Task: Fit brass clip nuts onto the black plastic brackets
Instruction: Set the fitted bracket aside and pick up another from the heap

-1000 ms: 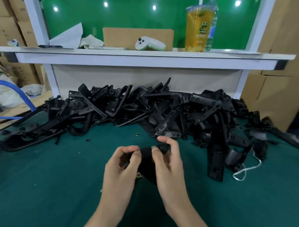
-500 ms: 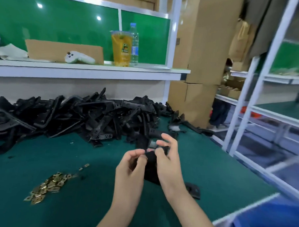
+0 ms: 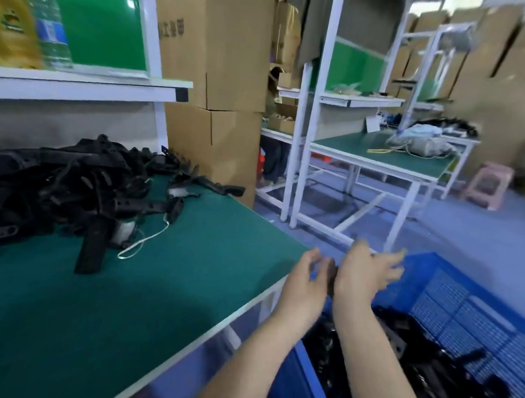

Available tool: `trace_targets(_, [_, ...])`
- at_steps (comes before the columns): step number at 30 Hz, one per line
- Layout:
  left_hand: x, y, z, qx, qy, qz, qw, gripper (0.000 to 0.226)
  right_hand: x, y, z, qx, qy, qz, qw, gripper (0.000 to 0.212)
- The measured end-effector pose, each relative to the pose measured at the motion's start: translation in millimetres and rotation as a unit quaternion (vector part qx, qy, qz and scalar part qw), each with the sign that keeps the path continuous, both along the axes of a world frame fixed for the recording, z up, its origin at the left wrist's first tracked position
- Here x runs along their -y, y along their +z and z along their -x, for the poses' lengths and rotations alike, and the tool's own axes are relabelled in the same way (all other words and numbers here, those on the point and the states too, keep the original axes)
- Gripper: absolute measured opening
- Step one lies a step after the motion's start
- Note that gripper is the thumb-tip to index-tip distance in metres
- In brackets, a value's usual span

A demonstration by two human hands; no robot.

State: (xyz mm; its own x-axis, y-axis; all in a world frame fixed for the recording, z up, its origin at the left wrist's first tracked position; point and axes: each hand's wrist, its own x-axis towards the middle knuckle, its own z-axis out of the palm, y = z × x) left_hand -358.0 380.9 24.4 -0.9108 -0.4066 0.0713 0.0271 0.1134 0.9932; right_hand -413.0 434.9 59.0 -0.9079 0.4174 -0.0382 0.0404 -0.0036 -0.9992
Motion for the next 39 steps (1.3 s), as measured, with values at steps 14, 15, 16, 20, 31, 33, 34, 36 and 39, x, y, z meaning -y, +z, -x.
trace_targets(14, [120, 13, -72, -0.045, 0.194, -0.01, 0.98, 0.021, 124, -21, -86, -0.268, 0.242, -0.112, 0.926, 0.064])
trace_targets(15, [136, 17, -88, -0.05, 0.217, 0.004, 0.975, 0.021, 142, -18, -96, -0.271, 0.279, -0.107, 0.915, 0.063])
trace_targets(16, [151, 21, -106, -0.053, 0.236, 0.018, 0.97, 0.021, 160, -15, -108, -0.278, 0.315, -0.106, 0.901, 0.062])
trace_targets(20, [209, 25, -180, -0.036, 0.313, 0.09, 0.945, 0.022, 226, -12, -163, -0.332, 0.403, -0.116, 0.845, 0.055])
trace_targets(31, [298, -28, -369, 0.498, 0.44, 0.314, 0.678, 0.099, 353, -67, -262, -0.353, 0.603, -0.341, 0.629, 0.059])
trace_targets(33, [311, -33, -371, 0.496, 0.396, 0.316, 0.705, 0.104, 368, -74, -261, -0.351, 0.588, -0.399, 0.61, 0.063])
trace_targets(34, [316, -35, -369, 0.492, 0.375, 0.33, 0.713, 0.1, 375, -76, -258, -0.351, 0.577, -0.415, 0.61, 0.064])
trace_targets(36, [328, -38, -362, 0.478, 0.353, 0.357, 0.721, 0.089, 387, -76, -249, -0.352, 0.555, -0.417, 0.628, 0.064])
trace_targets(39, [343, -41, -350, 0.444, 0.337, 0.406, 0.724, 0.075, 401, -76, -235, -0.336, 0.535, -0.405, 0.661, 0.065])
